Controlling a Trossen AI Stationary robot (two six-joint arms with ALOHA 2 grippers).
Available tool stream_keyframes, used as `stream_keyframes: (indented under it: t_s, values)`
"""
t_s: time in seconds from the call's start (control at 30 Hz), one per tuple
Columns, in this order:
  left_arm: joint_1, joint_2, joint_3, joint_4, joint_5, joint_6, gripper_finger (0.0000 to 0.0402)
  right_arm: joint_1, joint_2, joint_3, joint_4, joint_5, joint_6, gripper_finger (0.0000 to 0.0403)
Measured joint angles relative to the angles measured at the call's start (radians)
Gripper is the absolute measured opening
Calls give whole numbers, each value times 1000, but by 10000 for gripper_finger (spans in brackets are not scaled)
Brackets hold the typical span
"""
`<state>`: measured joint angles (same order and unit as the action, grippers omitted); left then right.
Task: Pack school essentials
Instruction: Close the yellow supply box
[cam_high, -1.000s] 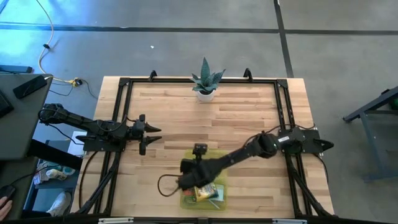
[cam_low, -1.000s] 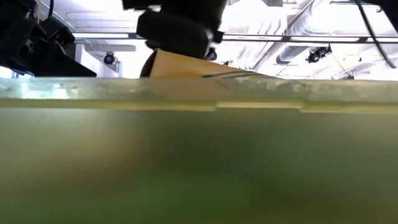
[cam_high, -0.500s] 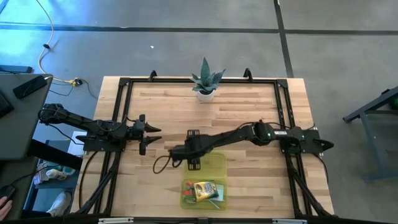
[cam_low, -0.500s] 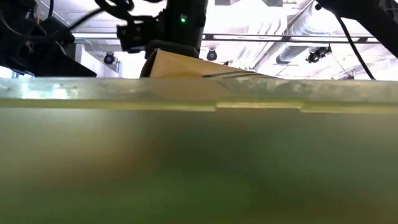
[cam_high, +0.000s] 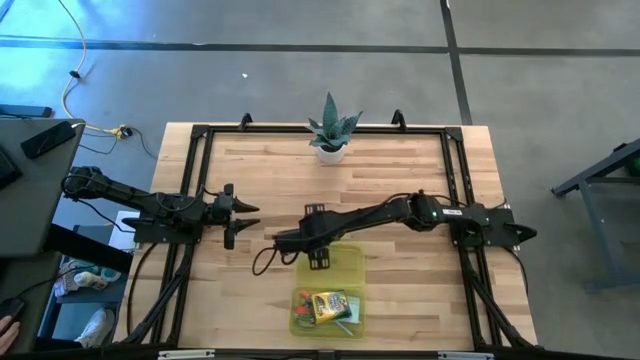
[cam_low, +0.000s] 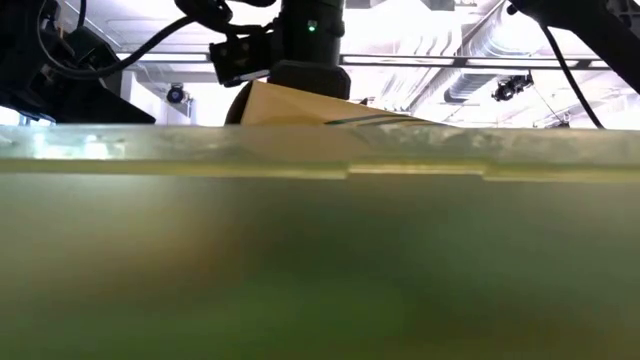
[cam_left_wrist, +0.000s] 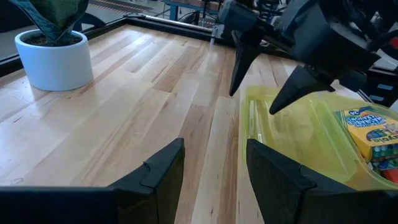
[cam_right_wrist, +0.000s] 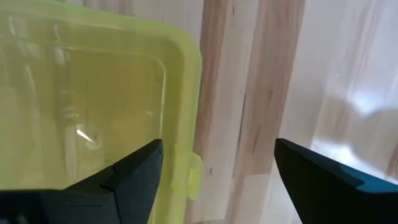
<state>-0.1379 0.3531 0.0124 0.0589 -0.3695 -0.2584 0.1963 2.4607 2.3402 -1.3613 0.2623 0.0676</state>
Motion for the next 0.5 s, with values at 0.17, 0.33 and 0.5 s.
stream_keyframes:
  t_s: [0.17,0.33,0.5]
  values:
    - [0,0,0,0,0,0,161,-2,-8,0,-2,18,-9,298]
    - [0,0,0,0,0,0,161,-6,-22,0,-37,38,0,298]
    - [0,0,0,0,0,0,161,-13,-100,-100,-5,53,24,298]
